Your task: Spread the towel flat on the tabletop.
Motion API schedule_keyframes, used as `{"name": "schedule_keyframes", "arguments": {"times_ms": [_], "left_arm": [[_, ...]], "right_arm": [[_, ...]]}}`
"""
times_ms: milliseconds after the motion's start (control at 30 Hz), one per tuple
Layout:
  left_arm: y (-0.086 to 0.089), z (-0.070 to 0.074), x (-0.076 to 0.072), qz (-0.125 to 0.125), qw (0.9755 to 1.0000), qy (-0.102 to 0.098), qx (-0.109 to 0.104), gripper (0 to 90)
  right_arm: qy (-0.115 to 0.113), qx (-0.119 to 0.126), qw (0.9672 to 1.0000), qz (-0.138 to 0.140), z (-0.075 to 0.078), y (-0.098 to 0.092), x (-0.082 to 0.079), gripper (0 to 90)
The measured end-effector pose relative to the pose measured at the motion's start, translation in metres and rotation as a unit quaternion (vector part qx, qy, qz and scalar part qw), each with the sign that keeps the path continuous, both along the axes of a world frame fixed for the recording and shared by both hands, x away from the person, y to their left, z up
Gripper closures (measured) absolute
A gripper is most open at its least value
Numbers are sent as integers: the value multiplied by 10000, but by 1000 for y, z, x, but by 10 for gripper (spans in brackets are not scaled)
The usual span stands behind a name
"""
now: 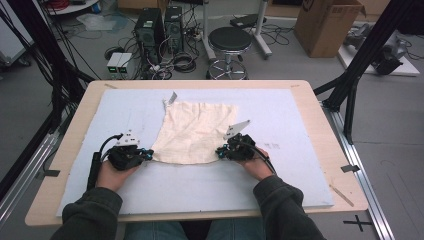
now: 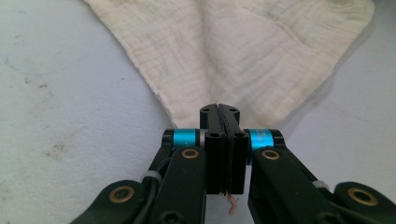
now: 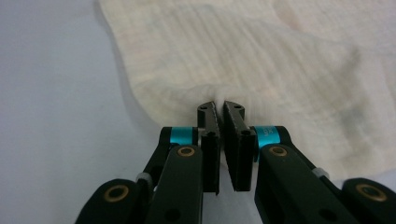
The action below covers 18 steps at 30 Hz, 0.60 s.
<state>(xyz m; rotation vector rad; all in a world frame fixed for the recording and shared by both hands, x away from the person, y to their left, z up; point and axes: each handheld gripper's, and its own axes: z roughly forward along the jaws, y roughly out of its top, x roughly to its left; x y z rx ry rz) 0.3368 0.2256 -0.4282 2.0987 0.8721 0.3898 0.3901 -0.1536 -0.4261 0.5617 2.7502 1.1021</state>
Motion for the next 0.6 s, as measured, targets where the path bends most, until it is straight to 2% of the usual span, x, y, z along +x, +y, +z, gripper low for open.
{"name": "schedule_keyframes", "arguments": {"times_ms": [67,167,267,400,500,600], "left_arm": [[2,1,0,36,10000,-17,-75,886],[3,1,0,32,9999,-8,-96,885],[2,1,0,7,10000,-26,-81,882],[2,0,0,-11,10000,-6,-54,873],[1,-1,0,-34,10000,30,-32,869],[0,-2,0,-70,10000,19,10,869]], "right_arm": [[231,88,9997,-26,12,2,4,855],[256,-83,9996,-12,22,12,16,848],[424,-156,9990,-71,17,26,30,810],[515,-78,9985,-146,3,43,41,769],[566,19,9982,-205,-3,45,46,721],[648,186,9975,-226,-1,39,47,625]]}}
